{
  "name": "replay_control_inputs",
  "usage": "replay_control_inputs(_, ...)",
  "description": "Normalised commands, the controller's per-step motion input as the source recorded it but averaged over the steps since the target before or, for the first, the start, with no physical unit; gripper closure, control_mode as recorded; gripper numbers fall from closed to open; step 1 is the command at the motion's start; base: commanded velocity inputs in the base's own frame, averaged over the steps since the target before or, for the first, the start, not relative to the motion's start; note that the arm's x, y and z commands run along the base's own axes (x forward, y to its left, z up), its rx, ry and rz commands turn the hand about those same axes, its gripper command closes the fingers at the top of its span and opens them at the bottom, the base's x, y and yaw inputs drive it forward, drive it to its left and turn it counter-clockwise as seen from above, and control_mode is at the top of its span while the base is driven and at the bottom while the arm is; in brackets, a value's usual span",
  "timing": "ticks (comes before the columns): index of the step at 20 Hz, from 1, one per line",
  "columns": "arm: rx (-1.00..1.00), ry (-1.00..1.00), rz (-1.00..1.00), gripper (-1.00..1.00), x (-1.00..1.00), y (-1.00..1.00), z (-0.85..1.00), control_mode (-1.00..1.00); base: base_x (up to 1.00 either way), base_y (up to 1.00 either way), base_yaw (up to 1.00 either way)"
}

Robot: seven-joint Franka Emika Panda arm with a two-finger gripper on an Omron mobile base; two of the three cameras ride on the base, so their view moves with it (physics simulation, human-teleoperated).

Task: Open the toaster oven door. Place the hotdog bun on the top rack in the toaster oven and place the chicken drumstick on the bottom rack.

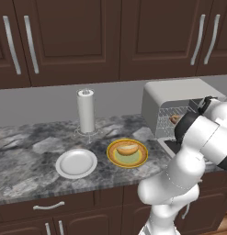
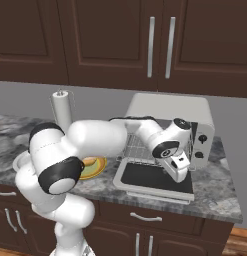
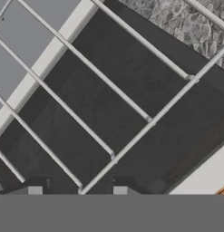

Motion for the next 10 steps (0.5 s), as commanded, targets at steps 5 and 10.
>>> replay_control_inputs(5,-0.01,0.04,0.00,1.00,-0.59,0.00,-0.48,-1.00,0.00,0.00,0.00)
replay_control_inputs(10,-0.03,0.03,0.00,1.00,-0.48,0.03,-0.43,-1.00,0.00,0.00,0.00)
